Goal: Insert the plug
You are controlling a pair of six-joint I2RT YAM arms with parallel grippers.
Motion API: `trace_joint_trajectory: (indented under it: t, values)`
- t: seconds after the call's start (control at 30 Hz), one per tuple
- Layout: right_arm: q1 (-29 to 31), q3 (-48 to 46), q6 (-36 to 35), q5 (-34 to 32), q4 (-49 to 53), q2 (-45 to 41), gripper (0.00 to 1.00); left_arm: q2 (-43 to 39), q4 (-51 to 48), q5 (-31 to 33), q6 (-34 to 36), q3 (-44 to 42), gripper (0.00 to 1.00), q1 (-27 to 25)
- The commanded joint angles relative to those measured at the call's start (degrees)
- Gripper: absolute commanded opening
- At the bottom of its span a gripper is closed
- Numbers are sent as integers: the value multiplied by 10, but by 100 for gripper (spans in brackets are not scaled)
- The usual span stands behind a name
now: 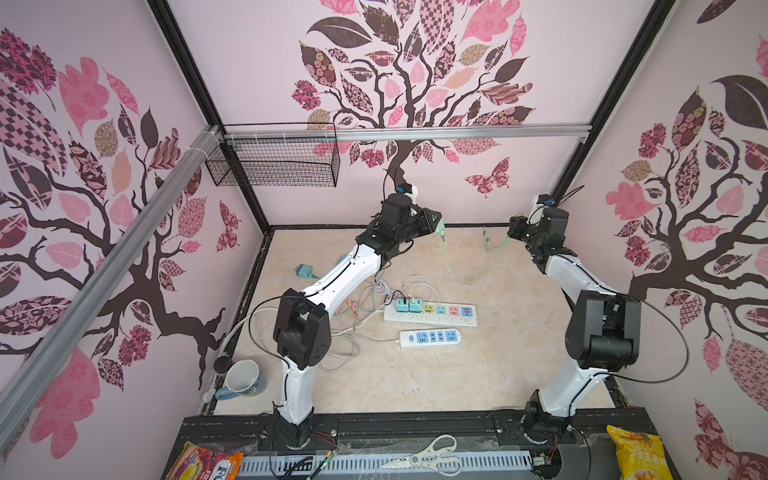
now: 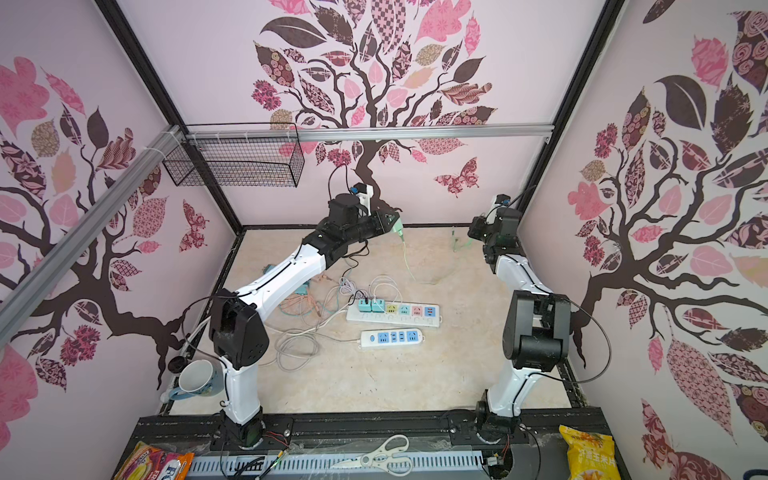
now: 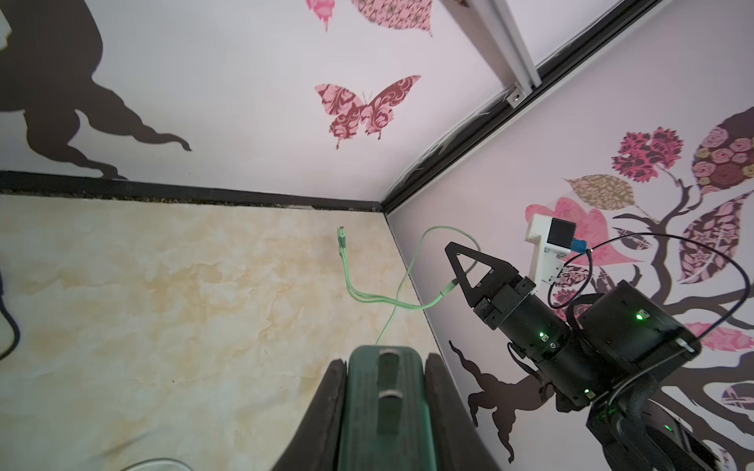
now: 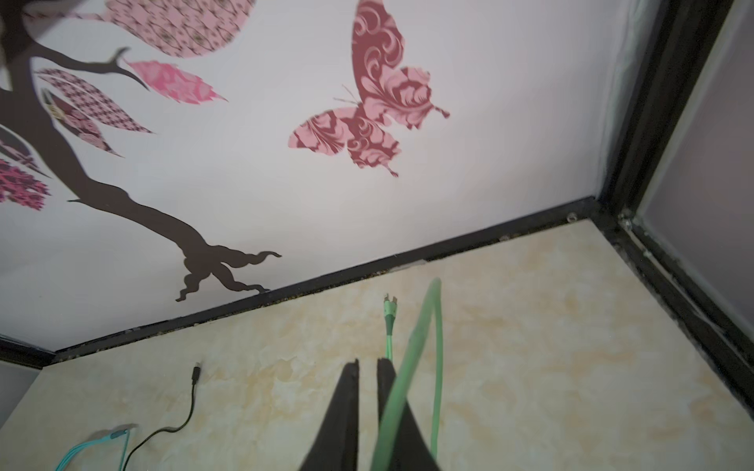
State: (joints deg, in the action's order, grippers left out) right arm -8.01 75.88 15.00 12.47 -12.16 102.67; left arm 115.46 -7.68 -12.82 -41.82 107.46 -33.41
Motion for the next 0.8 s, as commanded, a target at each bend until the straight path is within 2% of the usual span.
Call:
trace_joint_trajectory:
  t: [0.0, 0.07, 0.13, 0.2, 0.33, 0.47, 0.53, 0.77]
  values:
    - [-2, 16, -25, -42, 59, 26, 53, 26, 30, -21, -37, 57, 0, 0]
    - [-2, 11, -23, -43, 84, 18, 72, 43, 28, -29, -49, 70, 0, 0]
    - [-2, -7, -10, -45, 89, -2, 81, 51, 29, -32, -58, 75, 0, 0]
    - [-2, -31, 7, -46, 89, -26, 98, 56, 29, -30, -66, 78, 0, 1]
    - [-2, -81, 57, -34, 87, -84, 99, 55, 24, -20, -82, 78, 0, 3]
    - [-2, -151, 131, 28, 27, -153, 100, 50, 27, -18, -104, 65, 0, 4]
    - [-1, -178, 163, 39, 1, -183, 100, 45, 44, -12, -122, 49, 0, 4]
    - [1, -221, 225, 132, -28, -241, 100, 46, 65, 2, -145, 42, 0, 4]
